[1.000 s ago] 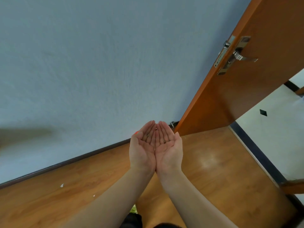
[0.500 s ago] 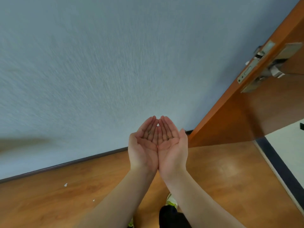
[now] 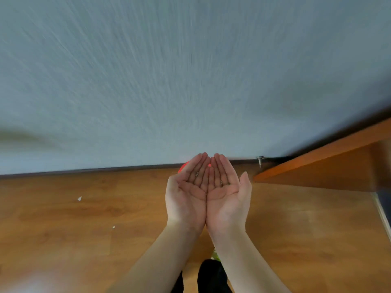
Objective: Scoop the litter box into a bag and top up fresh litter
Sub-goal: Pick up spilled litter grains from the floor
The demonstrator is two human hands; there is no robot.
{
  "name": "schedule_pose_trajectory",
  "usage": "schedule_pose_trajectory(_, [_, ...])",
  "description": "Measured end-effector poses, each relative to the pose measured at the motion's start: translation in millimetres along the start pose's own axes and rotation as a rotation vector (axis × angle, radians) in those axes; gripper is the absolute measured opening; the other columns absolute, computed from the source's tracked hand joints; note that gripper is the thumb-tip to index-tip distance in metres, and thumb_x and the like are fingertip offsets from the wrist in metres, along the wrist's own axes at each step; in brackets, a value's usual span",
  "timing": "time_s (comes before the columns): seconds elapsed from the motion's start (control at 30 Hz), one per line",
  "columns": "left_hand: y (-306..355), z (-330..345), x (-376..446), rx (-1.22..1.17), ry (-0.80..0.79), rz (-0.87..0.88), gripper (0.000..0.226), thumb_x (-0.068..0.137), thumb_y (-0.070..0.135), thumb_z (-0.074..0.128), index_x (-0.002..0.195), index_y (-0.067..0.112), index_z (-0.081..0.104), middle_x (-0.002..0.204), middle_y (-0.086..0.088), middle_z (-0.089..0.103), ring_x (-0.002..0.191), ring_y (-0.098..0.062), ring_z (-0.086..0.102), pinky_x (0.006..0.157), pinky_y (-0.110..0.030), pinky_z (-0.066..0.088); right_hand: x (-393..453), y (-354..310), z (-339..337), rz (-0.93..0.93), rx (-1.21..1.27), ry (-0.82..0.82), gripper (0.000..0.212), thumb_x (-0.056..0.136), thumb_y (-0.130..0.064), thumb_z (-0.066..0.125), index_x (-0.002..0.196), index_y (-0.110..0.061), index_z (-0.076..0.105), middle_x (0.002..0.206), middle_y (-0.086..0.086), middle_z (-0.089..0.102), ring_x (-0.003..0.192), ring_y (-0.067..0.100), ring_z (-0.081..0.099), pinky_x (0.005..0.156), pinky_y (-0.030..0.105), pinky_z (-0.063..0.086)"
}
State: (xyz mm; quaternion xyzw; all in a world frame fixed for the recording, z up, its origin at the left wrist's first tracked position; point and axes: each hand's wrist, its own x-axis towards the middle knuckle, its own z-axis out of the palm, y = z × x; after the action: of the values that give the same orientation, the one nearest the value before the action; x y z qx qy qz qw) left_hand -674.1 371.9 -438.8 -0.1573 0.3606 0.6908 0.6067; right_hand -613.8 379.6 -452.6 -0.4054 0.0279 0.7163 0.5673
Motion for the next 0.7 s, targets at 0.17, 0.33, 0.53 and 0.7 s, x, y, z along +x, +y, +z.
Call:
schedule_pose_trajectory(0.17, [-20, -82, 77, 0.053, 0.05, -0.02, 0.044, 0.092, 0.012, 0.034, 0.118, -0.007, 0.064, 0.124, -0.024, 0.064, 0.118, -0.035, 0.061, 0.107, -0.042, 0.041, 66, 59, -67, 0.017, 0.03, 0.042, 0.064, 0.098, -0.05, 0.03, 0.121, 0.0, 0.062, 0.123, 0.018, 0.064, 0.12, 0.029, 0.058, 0.107, 0.041, 0.039])
schedule_pose_trajectory(0.33, [-47, -166, 160, 0.057, 0.109, -0.048, 0.045, 0.091, 0.01, 0.033, 0.119, -0.009, 0.062, 0.122, -0.024, 0.064, 0.118, -0.034, 0.061, 0.108, -0.041, 0.04, 143, 129, -151, -0.021, -0.059, 0.008, 0.061, 0.1, -0.051, 0.022, 0.12, -0.012, 0.065, 0.129, 0.007, 0.062, 0.125, 0.02, 0.055, 0.104, 0.032, 0.044])
schedule_pose_trajectory(0.53, [-80, -239, 253, 0.052, 0.168, -0.075, 0.041, 0.092, 0.009, 0.034, 0.115, -0.007, 0.064, 0.117, -0.022, 0.068, 0.111, -0.032, 0.065, 0.101, -0.038, 0.046, 239, 184, -244, -0.084, -0.295, 0.072, 0.056, 0.106, -0.037, 0.012, 0.131, -0.009, 0.053, 0.127, -0.005, 0.064, 0.125, 0.012, 0.054, 0.1, 0.021, 0.043])
schedule_pose_trajectory(0.7, [-105, -280, 327, 0.076, 0.199, -0.082, 0.039, 0.091, 0.009, 0.037, 0.11, -0.007, 0.067, 0.112, -0.02, 0.07, 0.108, -0.03, 0.067, 0.1, -0.037, 0.049, 304, 211, -284, -0.074, -0.29, 0.141, 0.047, 0.106, -0.033, 0.019, 0.115, -0.019, 0.063, 0.122, 0.001, 0.067, 0.12, 0.017, 0.059, 0.107, 0.036, 0.042])
